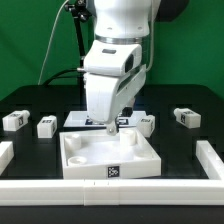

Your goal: Assemble one leg

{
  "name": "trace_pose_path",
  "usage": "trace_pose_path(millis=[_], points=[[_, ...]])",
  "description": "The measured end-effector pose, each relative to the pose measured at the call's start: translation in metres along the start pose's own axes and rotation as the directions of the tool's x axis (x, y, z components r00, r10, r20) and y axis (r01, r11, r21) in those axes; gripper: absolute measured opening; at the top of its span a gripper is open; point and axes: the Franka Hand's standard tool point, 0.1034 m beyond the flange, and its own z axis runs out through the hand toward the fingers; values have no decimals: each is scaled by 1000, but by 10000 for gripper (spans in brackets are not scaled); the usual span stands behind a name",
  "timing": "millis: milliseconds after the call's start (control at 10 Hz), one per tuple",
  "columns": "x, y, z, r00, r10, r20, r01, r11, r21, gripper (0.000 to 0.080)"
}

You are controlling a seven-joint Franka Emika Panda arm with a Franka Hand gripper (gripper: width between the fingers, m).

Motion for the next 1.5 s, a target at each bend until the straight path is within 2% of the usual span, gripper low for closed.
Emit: trace_pose_path(millis=[300, 400, 500, 600, 700, 800, 1200, 1400, 1500], points=[[0, 0, 0, 1000, 9, 1, -9, 1000, 2, 650], [1, 2, 0, 999, -44, -3, 44, 999, -14, 650], [0, 5, 1, 989, -150, -15, 149, 987, -59, 650], [-1, 2, 4, 971, -239, -13, 238, 968, -81, 650], [-3, -3, 10, 943, -333, -2, 331, 939, -91, 650], [-5, -7, 13, 917, -398, 20, 398, 913, -87, 650], [-6, -7, 14, 913, -407, 27, 408, 909, -83, 650], [-18, -7, 19, 856, -515, 35, 516, 851, -101, 650], [-24, -11, 24, 854, -519, 33, 519, 849, -100, 650]])
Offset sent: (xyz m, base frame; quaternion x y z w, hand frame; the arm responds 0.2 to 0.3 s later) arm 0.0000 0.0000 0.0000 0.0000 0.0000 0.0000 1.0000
